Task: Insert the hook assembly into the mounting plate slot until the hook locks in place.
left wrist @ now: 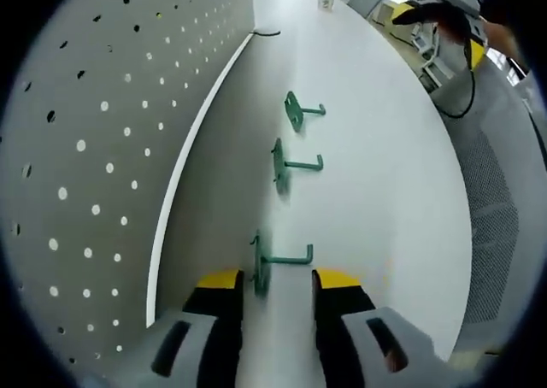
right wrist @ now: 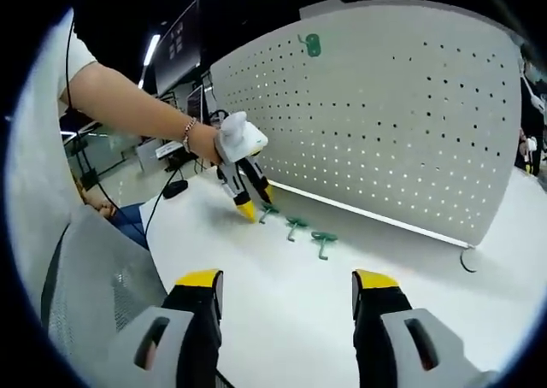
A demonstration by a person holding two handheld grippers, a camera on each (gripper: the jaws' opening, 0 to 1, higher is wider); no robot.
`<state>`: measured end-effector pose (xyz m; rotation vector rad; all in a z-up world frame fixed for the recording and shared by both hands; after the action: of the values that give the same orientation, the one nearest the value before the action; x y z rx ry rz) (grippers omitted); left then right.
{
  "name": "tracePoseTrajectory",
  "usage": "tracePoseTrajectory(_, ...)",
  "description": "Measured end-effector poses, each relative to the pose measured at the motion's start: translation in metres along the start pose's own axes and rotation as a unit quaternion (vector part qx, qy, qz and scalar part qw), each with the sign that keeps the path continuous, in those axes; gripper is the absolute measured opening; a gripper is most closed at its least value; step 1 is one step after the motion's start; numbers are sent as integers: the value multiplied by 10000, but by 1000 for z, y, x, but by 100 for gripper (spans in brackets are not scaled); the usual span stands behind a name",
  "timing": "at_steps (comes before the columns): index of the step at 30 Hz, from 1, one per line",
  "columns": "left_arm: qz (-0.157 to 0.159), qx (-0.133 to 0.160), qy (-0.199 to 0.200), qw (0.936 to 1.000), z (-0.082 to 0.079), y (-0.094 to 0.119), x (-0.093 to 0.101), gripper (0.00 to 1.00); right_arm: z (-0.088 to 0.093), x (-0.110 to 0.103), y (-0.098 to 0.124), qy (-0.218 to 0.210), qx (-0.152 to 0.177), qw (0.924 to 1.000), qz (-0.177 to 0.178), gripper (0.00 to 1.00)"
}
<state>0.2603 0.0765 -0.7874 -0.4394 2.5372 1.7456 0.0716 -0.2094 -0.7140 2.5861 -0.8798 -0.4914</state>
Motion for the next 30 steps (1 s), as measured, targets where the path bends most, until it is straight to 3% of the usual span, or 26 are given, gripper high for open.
tracePoseTrajectory(12, -204, -42, 367, 9991, 1, -1, -3, 17, -2, 1, 3, -73, 151, 9998, 48, 58)
tracePoseTrajectory(17, -272, -53, 385, 9989, 1, -1, -3, 13, -1, 2, 4, -105, 157, 9998, 42, 57)
tracePoseTrajectory(20, -357, -87, 285, 9989, 2, 0, -3, 6, -2, 2, 5, -132, 183, 9997, 42, 57)
tracePoseTrajectory(30, -382, -68, 305, 9988, 3, 0, -3, 5, -2, 2, 4, -132, 166, 9998, 26, 56)
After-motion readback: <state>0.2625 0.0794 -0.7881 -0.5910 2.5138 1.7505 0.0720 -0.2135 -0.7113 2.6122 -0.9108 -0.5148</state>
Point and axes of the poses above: the point that each gripper's makers call its tool centre point, and the gripper's own axes: y roughly backward along the fingers, x roughly to its right, z roughly out of its underside, the point moved 10 cm from there along y, roughly backward along the fingers, and after that the axes turned 11 degrees about -z, right-handed, at the moved point
